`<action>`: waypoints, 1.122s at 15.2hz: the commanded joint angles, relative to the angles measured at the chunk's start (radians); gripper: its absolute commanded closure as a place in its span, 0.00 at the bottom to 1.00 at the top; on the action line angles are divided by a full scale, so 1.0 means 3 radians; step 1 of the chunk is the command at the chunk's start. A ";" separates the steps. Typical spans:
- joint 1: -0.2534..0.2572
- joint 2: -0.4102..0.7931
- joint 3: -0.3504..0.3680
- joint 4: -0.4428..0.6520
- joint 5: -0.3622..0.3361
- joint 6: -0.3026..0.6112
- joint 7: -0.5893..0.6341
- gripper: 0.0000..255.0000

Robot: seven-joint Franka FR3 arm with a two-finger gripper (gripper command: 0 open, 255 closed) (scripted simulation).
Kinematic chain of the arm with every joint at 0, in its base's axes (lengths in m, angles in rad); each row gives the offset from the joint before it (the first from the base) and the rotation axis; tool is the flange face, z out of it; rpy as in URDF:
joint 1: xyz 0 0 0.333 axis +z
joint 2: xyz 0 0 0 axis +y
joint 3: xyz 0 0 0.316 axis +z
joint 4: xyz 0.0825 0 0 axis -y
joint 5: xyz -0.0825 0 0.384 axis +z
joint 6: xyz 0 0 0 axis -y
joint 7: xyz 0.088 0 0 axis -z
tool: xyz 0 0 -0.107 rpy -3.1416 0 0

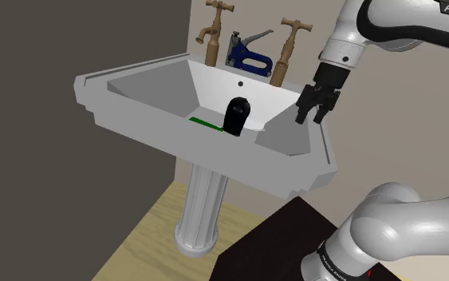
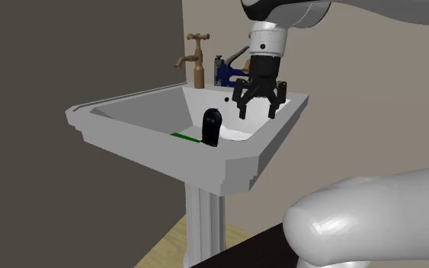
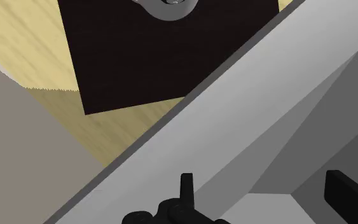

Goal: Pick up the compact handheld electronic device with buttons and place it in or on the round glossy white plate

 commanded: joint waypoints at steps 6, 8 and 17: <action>0.0126 0.0675 -0.0139 0.0356 -0.0050 0.0296 -0.0400 0.00; 0.0176 0.0946 -0.0186 0.0530 -0.0052 0.0384 -0.0557 0.00; 0.0359 0.2171 -0.0319 0.1536 0.0052 0.0554 -0.1243 0.00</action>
